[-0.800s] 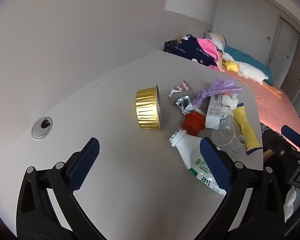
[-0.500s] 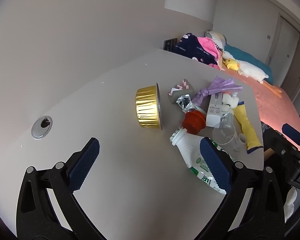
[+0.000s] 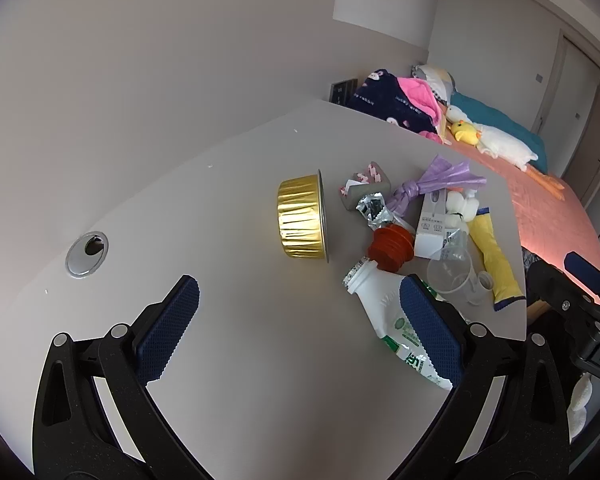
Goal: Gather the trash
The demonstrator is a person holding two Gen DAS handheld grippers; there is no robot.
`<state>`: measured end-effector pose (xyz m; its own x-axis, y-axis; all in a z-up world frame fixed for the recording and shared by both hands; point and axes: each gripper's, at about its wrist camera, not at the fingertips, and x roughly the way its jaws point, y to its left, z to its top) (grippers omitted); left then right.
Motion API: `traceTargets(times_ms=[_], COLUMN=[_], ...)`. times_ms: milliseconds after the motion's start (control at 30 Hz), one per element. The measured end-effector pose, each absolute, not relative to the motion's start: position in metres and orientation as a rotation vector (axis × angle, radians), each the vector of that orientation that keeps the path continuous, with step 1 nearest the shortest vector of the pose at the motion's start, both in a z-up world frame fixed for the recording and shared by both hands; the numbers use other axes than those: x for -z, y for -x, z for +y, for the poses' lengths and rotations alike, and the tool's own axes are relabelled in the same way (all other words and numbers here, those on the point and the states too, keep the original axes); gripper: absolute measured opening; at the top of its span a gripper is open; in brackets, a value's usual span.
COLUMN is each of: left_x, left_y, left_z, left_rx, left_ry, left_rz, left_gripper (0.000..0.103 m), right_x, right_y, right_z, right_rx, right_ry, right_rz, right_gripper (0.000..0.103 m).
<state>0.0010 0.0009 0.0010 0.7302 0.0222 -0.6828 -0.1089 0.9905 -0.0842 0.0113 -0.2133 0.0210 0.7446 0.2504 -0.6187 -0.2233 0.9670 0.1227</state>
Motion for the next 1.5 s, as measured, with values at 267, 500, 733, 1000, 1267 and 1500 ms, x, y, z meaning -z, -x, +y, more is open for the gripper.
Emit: traceTargets(times_ms=[267, 500, 733, 1000, 1267, 1500], left_x=[-0.0025, -0.0027, -0.0028, -0.0029, -0.0031, -0.0040], left_y=[-0.0013, -0.0006, -0.0002, 0.0000, 0.0003, 0.0013], left_z=[0.0010, 0.0011, 0.0008, 0.0004, -0.0002, -0.0016], left_rx=[-0.071, -0.070, -0.068, -0.068, -0.068, -0.065], left_ry=[0.122, 0.122, 0.121, 0.120, 0.119, 0.115], left_rz=[0.749, 0.748, 0.748, 0.749, 0.748, 0.746], left_gripper=[0.097, 0.097, 0.097, 0.097, 0.097, 0.097], right_x=[-0.0224, -0.0232, -0.0244, -0.0250, -0.0252, -0.0253], right_y=[-0.0112, -0.0106, -0.0106, -0.0109, -0.0108, -0.0104], right_z=[-0.2129, -0.2122, -0.2113, -0.2108, -0.2104, -0.2104], right_rx=[-0.259, -0.257, -0.256, -0.256, -0.256, -0.255], right_ry=[-0.042, -0.041, -0.037, -0.036, -0.035, -0.035], right_rz=[0.681, 0.680, 0.679, 0.678, 0.677, 0.675], right_gripper=[0.101, 0.101, 0.101, 0.101, 0.101, 0.101])
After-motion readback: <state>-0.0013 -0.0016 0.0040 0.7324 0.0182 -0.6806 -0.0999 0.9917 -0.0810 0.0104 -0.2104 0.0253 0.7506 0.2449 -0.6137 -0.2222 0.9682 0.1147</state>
